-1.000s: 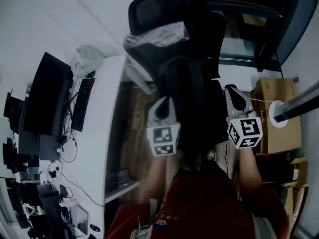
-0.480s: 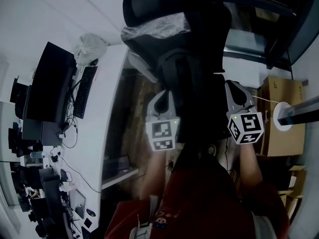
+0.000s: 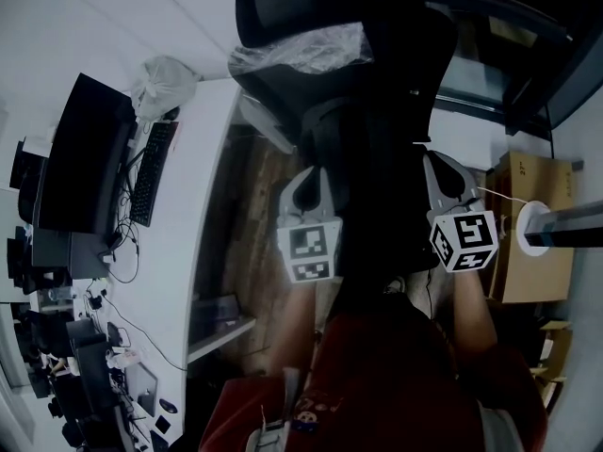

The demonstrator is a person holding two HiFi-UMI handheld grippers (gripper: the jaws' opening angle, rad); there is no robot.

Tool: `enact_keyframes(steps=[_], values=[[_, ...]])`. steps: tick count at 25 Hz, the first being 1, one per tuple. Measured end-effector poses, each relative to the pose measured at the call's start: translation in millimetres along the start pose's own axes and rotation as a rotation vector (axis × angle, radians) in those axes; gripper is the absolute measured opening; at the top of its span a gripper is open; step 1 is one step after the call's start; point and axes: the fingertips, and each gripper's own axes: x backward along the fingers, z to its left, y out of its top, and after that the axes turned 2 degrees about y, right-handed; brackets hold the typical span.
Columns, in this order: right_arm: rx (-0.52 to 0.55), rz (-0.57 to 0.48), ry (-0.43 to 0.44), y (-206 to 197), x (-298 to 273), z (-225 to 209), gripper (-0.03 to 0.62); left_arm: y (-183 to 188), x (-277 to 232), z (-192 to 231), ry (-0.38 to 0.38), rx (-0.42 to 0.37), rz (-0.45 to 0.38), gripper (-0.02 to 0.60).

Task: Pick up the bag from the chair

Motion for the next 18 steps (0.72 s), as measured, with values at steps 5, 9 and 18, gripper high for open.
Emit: enact_keyframes(steps=[5,9,18], values=[[0.017,0.042,-0.003,-8.0,-35.6,1.1,0.005,-13.4,-27.2,21.5,-0.015,0.018,0.029,0.025],[0.023,0.082,0.001,-17.9,-66.2,4.1,0.033,-27.0,-51.8,39.4,-0.031,0.031,0.055,0.066],[0.028,0.180,0.022,-50.5,-122.9,-4.2,0.254,-50.9,-110.9,53.7,-0.127,0.038,0.097,0.292]])
